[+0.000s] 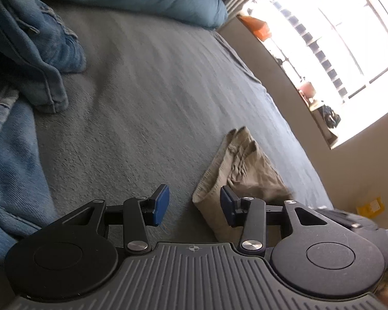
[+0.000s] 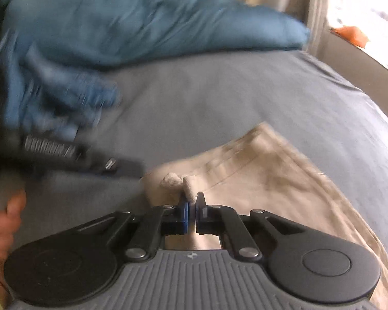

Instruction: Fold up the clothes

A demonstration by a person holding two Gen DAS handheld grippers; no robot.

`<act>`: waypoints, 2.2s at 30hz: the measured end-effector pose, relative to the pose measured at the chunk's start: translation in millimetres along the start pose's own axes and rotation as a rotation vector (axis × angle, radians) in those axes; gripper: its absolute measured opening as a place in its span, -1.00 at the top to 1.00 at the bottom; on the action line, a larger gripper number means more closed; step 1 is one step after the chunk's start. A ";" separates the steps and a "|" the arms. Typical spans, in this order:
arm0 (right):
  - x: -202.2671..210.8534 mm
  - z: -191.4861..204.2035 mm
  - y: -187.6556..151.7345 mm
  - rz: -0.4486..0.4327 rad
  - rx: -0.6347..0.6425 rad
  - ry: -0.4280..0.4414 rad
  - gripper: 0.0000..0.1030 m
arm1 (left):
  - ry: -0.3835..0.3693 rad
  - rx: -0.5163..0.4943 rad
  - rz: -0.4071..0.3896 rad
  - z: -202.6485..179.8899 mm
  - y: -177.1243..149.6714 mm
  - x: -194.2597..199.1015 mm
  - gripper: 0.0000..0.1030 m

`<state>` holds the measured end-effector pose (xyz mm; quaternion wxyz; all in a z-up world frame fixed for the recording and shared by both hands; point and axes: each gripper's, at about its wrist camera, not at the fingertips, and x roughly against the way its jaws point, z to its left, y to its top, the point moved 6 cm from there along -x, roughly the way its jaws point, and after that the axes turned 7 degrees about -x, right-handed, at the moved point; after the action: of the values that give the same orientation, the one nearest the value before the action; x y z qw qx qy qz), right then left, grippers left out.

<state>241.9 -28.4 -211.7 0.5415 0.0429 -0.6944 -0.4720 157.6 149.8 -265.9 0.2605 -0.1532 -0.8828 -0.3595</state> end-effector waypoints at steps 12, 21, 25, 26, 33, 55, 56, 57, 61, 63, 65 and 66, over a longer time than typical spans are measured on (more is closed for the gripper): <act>-26.2 8.9 -7.7 -0.012 0.005 -0.006 0.92 | 0.015 0.001 0.013 -1.1 -1.0 -3.2 0.17; -28.0 18.9 -11.7 -0.066 0.044 -0.022 0.90 | 0.027 -0.013 0.007 -2.3 -0.2 -1.7 0.17; -27.8 22.5 -12.4 -0.093 0.061 -0.031 0.90 | 0.027 -0.021 -0.007 -3.1 -0.7 1.4 0.17; -29.2 24.6 -14.6 -0.089 0.078 -0.034 0.90 | 0.028 -0.020 -0.007 -2.7 -1.0 1.7 0.17; -38.7 39.2 -30.1 -0.065 0.196 -0.052 0.81 | 0.027 -0.012 0.003 -5.5 1.1 -1.5 0.17; -57.5 -63.1 33.0 0.103 -0.175 0.105 0.50 | 0.029 -0.312 0.034 -56.1 2.6 -27.2 0.04; -68.0 -59.2 32.2 0.127 -0.164 0.106 0.56 | 0.033 -0.316 0.036 -56.0 2.6 -28.4 0.04; -78.4 -55.8 31.1 0.144 -0.166 0.104 0.58 | 0.038 -0.310 0.042 -53.4 2.5 -29.7 0.04; -100.2 -58.0 34.6 0.154 -0.213 0.111 0.58 | 0.067 -0.284 0.051 -43.6 3.6 -32.9 0.04; -101.5 -66.0 36.3 0.150 -0.276 0.134 0.60 | 0.067 -0.261 0.055 -39.4 5.2 -33.4 0.04; -93.9 -77.8 38.3 0.125 -0.363 0.164 0.60 | 0.068 -0.254 0.048 -38.7 6.5 -30.5 0.04; -85.5 -86.6 40.3 0.108 -0.417 0.170 0.58 | 0.071 -0.254 0.042 -39.1 7.7 -28.5 0.04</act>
<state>363.8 -10.1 -247.0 0.6195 -0.0676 -0.5352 -0.5703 198.1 124.8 -254.1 0.2775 -0.1905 -0.8170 -0.4683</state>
